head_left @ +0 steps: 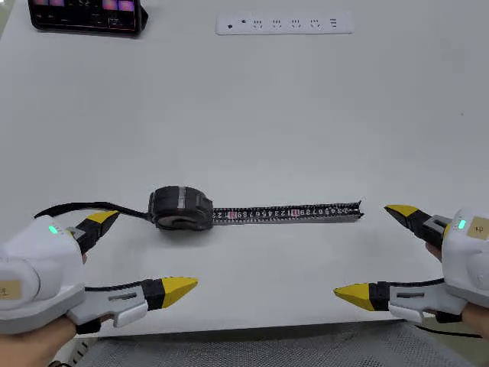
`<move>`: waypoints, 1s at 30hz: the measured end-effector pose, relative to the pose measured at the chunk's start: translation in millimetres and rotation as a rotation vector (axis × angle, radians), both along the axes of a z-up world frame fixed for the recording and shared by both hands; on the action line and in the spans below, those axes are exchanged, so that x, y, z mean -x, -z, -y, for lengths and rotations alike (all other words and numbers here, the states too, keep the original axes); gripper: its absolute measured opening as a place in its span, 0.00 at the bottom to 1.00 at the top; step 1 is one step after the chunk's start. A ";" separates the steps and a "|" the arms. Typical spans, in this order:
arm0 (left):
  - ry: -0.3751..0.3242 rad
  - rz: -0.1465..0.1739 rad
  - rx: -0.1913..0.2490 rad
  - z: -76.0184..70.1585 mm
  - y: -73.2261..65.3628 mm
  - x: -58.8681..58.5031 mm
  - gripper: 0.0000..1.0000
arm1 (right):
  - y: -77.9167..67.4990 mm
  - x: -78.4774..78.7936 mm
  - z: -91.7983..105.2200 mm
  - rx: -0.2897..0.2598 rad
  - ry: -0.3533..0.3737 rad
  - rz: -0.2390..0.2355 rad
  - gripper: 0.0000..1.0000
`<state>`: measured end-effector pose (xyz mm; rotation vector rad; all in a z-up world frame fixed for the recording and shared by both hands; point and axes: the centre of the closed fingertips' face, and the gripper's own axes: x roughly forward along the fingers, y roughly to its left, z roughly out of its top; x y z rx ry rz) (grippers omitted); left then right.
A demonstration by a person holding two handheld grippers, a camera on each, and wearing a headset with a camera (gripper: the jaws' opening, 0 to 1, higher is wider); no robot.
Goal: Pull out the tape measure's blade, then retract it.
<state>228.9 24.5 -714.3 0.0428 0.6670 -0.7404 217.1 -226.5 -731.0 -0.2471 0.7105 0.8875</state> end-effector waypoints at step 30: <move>-0.069 -0.039 0.065 27.9 3.0 -17.5 0.90 | 2.7 -11.3 18.7 0.020 0.010 -0.004 0.88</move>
